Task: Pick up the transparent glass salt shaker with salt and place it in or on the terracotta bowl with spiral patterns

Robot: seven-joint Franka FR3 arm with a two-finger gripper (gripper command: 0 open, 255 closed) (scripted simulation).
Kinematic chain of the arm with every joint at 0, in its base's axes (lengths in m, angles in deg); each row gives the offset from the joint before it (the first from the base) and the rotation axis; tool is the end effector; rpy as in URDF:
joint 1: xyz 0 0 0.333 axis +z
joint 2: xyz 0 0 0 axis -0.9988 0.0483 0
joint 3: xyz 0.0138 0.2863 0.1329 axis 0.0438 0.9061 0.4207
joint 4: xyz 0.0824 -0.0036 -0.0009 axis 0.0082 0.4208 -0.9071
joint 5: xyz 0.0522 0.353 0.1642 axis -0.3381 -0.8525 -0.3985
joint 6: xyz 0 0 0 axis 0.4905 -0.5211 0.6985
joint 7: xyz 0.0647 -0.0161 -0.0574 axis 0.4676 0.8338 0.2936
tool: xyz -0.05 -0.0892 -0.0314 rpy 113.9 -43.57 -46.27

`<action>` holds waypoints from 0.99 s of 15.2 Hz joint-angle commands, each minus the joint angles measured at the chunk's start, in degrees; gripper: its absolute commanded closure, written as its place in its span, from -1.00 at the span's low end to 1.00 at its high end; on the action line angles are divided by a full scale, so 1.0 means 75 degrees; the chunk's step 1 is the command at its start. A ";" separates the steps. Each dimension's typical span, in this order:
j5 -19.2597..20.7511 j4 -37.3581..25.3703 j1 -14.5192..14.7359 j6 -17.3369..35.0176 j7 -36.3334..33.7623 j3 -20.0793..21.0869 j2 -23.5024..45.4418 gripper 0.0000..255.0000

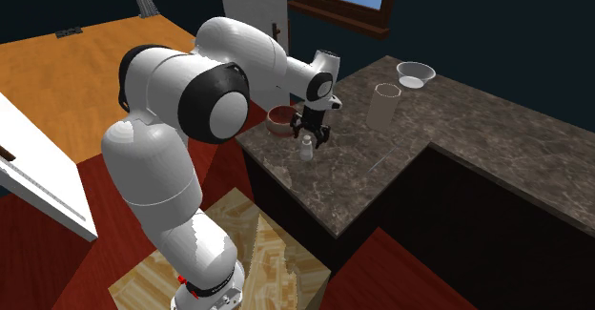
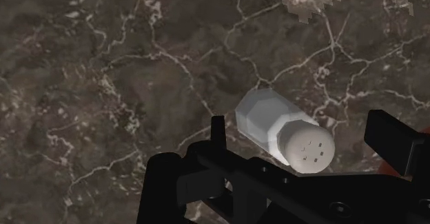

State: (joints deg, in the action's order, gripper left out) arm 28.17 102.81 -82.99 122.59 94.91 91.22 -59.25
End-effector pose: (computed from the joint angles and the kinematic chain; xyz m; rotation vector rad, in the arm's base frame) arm 0.5321 0.0615 0.3564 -3.0508 -0.2678 0.3482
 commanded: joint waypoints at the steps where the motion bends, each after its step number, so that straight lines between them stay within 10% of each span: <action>1: 0.0000 0.0000 0.0000 0.0000 0.0000 0.0000 0.0000 -1.00; 2: 0.0000 0.0000 0.0000 0.0000 0.0000 0.0000 0.0000 1.00; 15: 0.0004 -0.0198 -0.0004 -0.0385 -0.0019 -0.0002 -0.0187 1.00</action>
State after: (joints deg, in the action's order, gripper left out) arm 28.18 101.89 -83.00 120.53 94.78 91.23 -60.41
